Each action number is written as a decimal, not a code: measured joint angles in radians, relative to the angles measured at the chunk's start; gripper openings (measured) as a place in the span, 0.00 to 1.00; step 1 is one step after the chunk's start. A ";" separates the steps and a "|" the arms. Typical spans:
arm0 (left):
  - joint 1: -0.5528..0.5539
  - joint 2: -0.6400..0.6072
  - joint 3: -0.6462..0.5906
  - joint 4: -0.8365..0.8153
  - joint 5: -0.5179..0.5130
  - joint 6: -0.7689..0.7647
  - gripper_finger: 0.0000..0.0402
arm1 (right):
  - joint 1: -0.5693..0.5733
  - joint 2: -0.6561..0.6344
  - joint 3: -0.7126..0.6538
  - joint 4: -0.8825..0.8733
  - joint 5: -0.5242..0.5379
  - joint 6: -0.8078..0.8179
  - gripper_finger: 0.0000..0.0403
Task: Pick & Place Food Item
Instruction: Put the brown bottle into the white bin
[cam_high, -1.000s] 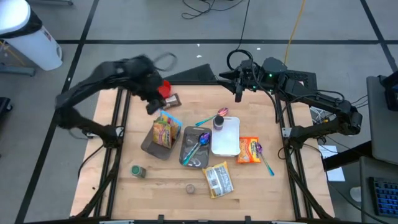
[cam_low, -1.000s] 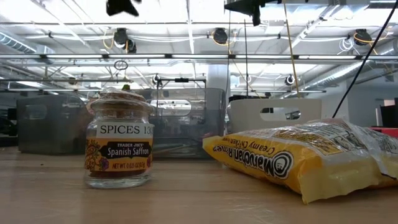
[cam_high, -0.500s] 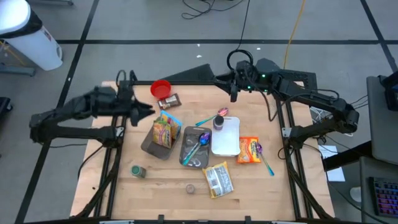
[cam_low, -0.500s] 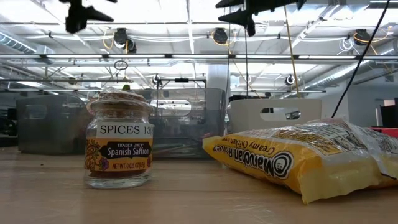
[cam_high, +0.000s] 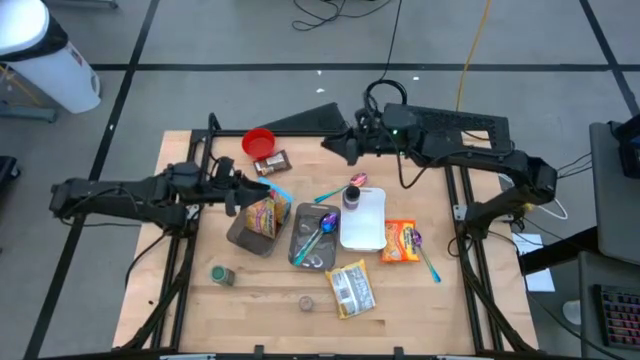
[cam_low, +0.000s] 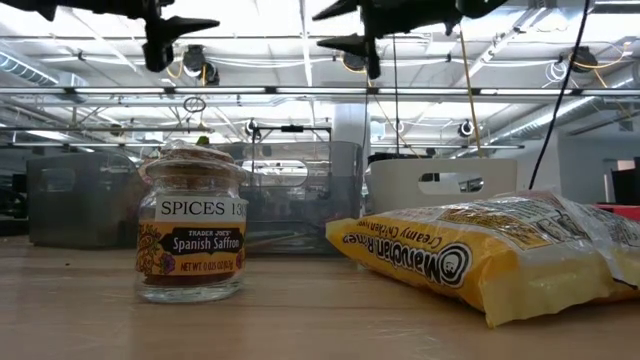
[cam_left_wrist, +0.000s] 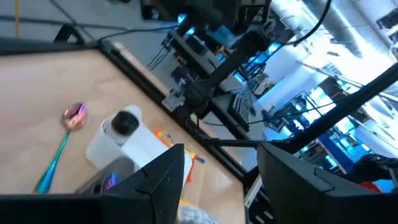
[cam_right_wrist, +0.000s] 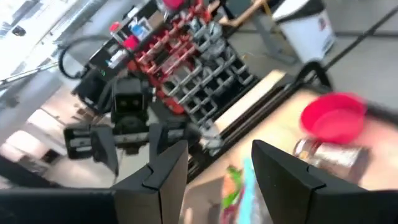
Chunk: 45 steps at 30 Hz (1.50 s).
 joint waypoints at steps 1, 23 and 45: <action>0.000 0.011 0.000 0.019 0.000 0.014 0.53 | 0.016 0.013 -0.001 0.031 0.000 0.016 0.42; 0.013 0.264 -0.001 0.489 0.000 -0.044 0.53 | 0.222 0.086 0.000 0.266 0.346 0.165 0.42; -0.089 0.290 0.000 0.630 -0.055 -0.177 0.53 | 0.282 0.086 0.000 0.235 0.271 0.253 0.42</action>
